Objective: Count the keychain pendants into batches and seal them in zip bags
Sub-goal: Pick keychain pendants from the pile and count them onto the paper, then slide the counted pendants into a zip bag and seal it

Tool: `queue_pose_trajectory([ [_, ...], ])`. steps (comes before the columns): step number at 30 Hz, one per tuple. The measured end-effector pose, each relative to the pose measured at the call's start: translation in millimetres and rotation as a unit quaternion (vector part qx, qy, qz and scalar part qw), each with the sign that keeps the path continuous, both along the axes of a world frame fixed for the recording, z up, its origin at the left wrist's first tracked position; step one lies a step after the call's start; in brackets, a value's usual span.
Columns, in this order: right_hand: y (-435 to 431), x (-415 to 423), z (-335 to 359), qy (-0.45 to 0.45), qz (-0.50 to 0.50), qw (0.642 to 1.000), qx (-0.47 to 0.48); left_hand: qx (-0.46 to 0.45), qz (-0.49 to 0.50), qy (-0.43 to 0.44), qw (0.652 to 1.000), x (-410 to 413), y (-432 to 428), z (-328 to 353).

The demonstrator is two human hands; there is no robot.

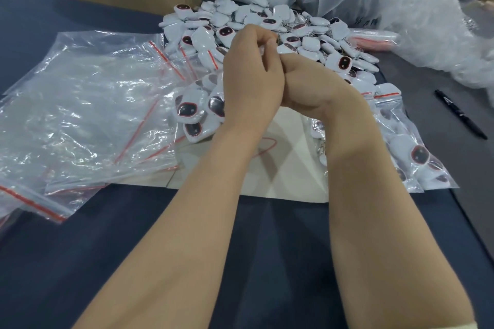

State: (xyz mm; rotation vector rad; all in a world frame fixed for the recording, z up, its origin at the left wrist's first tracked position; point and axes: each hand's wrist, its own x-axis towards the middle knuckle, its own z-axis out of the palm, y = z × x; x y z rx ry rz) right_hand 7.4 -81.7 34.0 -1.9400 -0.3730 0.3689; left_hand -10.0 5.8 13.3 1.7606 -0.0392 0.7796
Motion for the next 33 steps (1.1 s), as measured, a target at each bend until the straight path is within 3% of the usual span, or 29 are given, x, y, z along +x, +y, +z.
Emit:
queue_pose_trajectory([
  [2, 0.8, -1.7, 3.4, 0.026, 0.017, 0.999, 0.019, -0.029, 0.005, 0.008, 1.000, 0.4, 3.1, 1.7],
  [6, 0.0, -2.6, 13.2, -0.094, 0.036, 0.978, -0.183, -0.101, -0.006, 0.025, 0.995, -0.5, 4.5, 4.8],
  [8, 1.4, -3.4, 17.4, -0.125, 0.024, 0.967, -0.221, -0.114, -0.012, 0.026, 0.993, -0.7, 5.0, 7.5],
  [11, 4.0, 1.0, 16.3, -0.137, -0.106, 0.979, -0.104, -0.165, -0.025, 0.013, 0.986, -0.9, 7.5, 10.5],
  [14, 0.6, 8.4, 13.8, -0.143, -0.246, 0.958, -0.039, -0.245, -0.055, 0.022, 0.968, 2.9, 12.3, 13.1],
  [15, -2.3, 8.9, 12.6, -0.089, -0.226, 0.969, -0.039, -0.272, -0.058, 0.031, 0.960, 4.3, 13.9, 13.7],
  [18, -6.4, 2.1, 4.7, 0.094, -0.033, 0.995, 0.007, -0.379, -0.080, 0.042, 0.921, 7.9, 20.0, 16.5],
  [20, -3.2, 2.5, -2.9, 0.092, 0.033, 0.995, 0.018, -0.460, -0.109, 0.048, 0.880, 6.9, 25.6, 20.3],
  [22, 4.6, 6.8, -9.1, 0.062, 0.012, 0.997, 0.038, -0.520, -0.142, 0.036, 0.842, 6.1, 31.5, 20.2],
  [25, 11.6, 10.5, -12.6, 0.024, -0.088, 0.989, 0.119, -0.482, -0.162, 0.064, 0.859, 4.8, 36.9, 21.6],
  [28, 7.2, 10.9, -15.7, 0.012, -0.146, 0.969, 0.198, -0.443, -0.149, 0.039, 0.883, 0.3, 37.8, 22.3],
  [31, -4.6, 11.6, -14.0, 0.016, -0.141, 0.956, 0.258, -0.294, -0.078, 0.030, 0.952, -2.8, 37.4, 20.9],
  [33, -9.6, 10.8, -11.1, 0.021, -0.146, 0.944, 0.297, -0.185, -0.080, 0.062, 0.978, -4.7, 37.2, 15.3],
])
